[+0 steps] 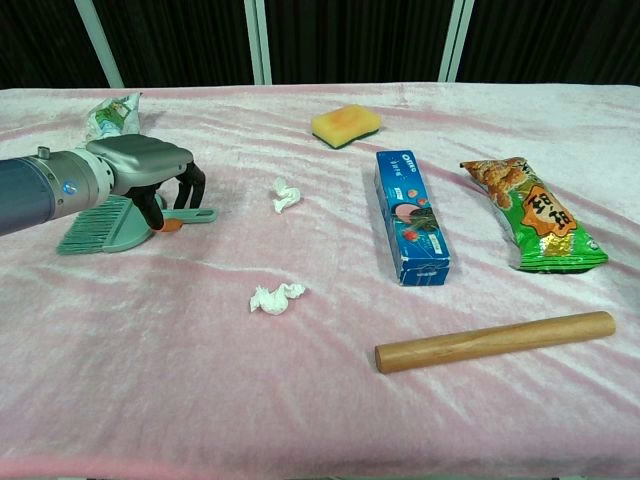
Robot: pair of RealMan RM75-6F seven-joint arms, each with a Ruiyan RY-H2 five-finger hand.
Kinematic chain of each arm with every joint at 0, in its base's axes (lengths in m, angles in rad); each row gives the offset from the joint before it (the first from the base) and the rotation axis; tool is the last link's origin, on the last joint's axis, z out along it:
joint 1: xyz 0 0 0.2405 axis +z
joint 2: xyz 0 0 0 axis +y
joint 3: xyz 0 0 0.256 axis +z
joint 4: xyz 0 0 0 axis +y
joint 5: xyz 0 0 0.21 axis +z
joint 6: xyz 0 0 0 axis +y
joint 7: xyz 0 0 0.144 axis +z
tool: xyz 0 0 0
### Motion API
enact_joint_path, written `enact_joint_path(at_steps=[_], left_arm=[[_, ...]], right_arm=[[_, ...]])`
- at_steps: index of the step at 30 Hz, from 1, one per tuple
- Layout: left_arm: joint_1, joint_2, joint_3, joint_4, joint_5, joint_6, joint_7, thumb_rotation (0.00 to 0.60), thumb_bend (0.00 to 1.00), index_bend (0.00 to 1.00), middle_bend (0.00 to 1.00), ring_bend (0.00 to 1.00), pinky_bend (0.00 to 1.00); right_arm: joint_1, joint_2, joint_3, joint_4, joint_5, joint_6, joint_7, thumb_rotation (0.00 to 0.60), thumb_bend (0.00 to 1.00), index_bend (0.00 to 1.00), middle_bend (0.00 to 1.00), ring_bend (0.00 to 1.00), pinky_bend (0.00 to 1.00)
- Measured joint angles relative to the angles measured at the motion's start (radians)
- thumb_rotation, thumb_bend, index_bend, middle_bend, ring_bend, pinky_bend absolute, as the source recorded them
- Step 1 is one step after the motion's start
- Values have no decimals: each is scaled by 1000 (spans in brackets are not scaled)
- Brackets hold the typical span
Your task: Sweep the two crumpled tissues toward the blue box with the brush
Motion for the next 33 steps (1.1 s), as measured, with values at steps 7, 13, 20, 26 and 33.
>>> enact_joint_path(at_steps=[7,13,20,26,33], left_arm=[[2,-1,0,2,3,0,1,600,371,462,502,131,232],[3,2,-2,-7,18,16,3,600,372,472,511,135,234],[3,2,5,-10,16,9,18,600,371,477,515,136,236],[2,0,1,-9,17,13,18,600,372,479,515,136,236],[1,4,2,-14,15,9,24,600,371,484,521,136,236]], right_arm=[[0,1,0,-2,1,-2,-1,600,195,224,90,123,192],[1,2,1,-3,4,-5,-1,600,195,224,90,123,192],[0,2,-1,-5,4,-5,-2,600,196,224,90,123,192],[0,3,-1,-7,6,-7,-3,600,195,224,90,123,192],[0,4,0,-8,7,-8,-3,600,195,224,90,123,192]])
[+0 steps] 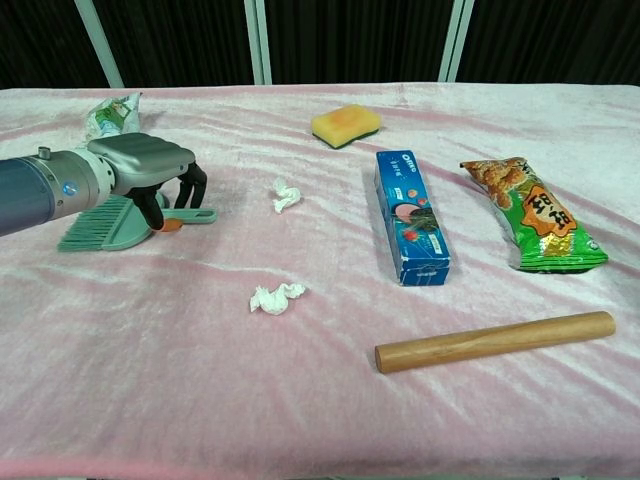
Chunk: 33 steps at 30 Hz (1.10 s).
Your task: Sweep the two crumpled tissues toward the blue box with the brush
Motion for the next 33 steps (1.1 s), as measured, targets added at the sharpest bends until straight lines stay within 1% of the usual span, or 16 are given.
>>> enact_joint_path(at_steps=[5,8,12,15,21,25,29,31,33], left_arm=[[-2,10,-4,-12,-9,-13,-4,600,374,486,522,141,238],[-2,17,-9,-25,7,-7,-23,600,377,488,524,151,246],[2,27,-20,-46,48,13,-69,600,377,488,526,152,252],[9,38,-31,-66,78,29,-127,600,377,489,527,152,256],[33,57,-64,-93,149,75,-301,600,377,510,544,169,284],[50,46,-103,-91,187,117,-474,600,376,515,545,169,286],[56,21,-138,-62,238,149,-650,600,376,523,551,169,297],[53,2,-154,-30,270,163,-715,600,376,524,552,169,315],[46,-14,-164,0,294,173,-739,600,377,527,554,169,325]], right_arm=[[-1,0,0,-2,1,0,1,600,195,224,90,123,192],[-1,2,1,-4,4,-2,3,600,195,224,90,123,192],[-1,3,0,-4,4,-2,3,600,195,224,90,123,192],[-2,3,0,-4,3,-1,4,600,196,224,90,123,192],[-2,3,0,-4,3,-1,3,600,196,224,90,123,192],[-3,2,0,-6,4,0,1,600,195,224,90,123,192],[-3,2,1,-6,6,0,2,600,195,224,90,123,192],[-3,3,1,-7,7,-1,5,600,195,224,90,123,192],[-3,3,1,-7,7,-1,7,600,195,224,90,123,192]])
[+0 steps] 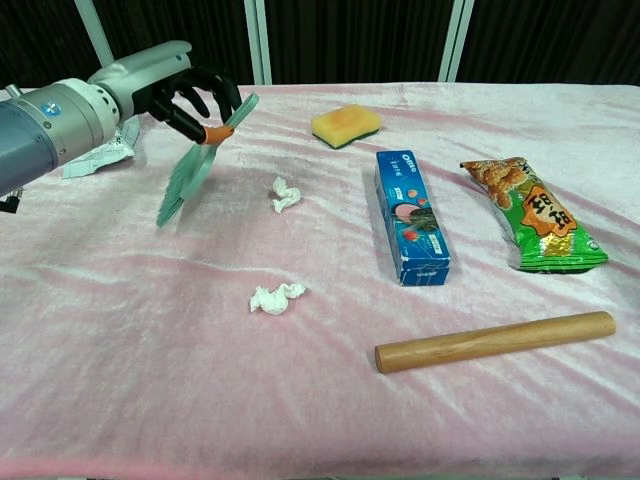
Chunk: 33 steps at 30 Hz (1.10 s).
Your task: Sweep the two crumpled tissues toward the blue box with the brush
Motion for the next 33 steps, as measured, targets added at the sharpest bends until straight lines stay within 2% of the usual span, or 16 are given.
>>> enact_joint_path(at_steps=[15,33], left_arm=[[-111,-150,-15,242,106,25,-82,600,377,545,567,181,328],[-220,-375,-45,573,111,-20,-400,600,377,567,584,205,348]], right_arm=[[2,3,5,-7,13,-9,16,600,195,224,90,123,192],[1,8,2,-10,13,-12,35,600,195,224,90,123,192]])
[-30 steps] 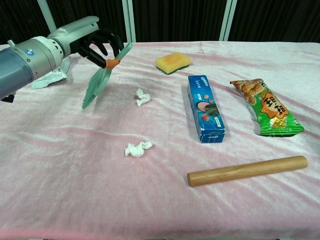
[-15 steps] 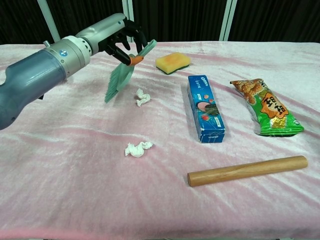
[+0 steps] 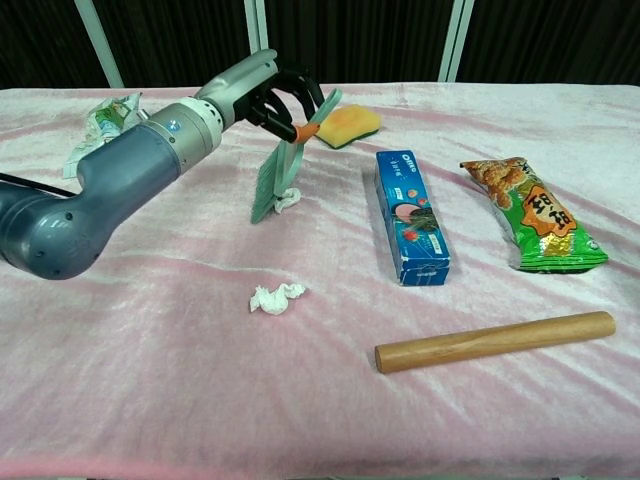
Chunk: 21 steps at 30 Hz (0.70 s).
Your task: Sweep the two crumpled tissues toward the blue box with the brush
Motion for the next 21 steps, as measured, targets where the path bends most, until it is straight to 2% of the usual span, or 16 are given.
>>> enact_joint_path(at_steps=[6,12,21], left_arm=[[-28,-82,-1,103,15,46,-81,600,377,574,588,212,357],[-54,-128,-13,136,18,90,-148,600,377,577,593,231,388],[-110,-200,-107,160,-29,208,-256,600,376,572,587,242,424]], right_arm=[[0,1,0,-2,2,-2,2,600,195,224,90,123,191],[0,2,1,-2,3,-2,2,600,195,229,90,123,192],[0,0,-1,-2,3,-3,-4,600,196,234,90,123,192]])
